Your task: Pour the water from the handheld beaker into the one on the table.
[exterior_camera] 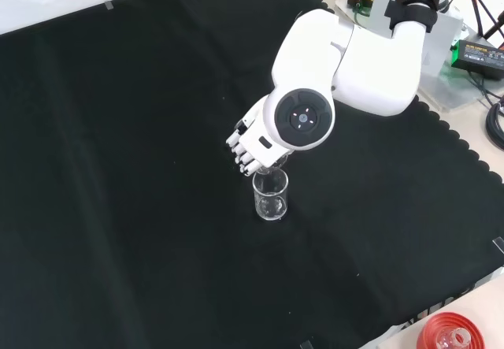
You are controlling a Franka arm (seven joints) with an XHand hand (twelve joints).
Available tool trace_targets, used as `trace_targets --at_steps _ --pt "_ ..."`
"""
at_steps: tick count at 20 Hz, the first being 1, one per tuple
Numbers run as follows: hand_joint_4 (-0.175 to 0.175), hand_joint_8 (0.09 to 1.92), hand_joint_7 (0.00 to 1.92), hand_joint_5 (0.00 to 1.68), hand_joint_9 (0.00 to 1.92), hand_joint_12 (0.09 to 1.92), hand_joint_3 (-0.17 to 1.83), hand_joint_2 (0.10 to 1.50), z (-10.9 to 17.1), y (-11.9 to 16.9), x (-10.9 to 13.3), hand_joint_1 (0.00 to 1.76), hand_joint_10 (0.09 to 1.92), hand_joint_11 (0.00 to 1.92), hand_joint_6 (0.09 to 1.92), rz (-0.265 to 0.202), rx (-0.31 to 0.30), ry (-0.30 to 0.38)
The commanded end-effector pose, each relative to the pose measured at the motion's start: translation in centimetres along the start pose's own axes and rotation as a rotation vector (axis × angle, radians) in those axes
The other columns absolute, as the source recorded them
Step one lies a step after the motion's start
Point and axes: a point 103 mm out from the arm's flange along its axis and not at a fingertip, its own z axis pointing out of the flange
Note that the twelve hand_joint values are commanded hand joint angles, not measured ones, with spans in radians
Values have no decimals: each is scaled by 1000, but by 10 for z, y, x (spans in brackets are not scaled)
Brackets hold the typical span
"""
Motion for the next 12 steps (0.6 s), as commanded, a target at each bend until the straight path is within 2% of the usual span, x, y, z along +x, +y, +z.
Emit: trace_targets --at_steps 1,12 --pt "-128 550 1259 1078 1323 881 -175 1070 3 -2 -2 1412 687 843 815 -1 -1 8" --pt "-128 548 1260 1078 1324 880 -175 1070 0 -2 0 1412 685 843 815 -3 -4 0"
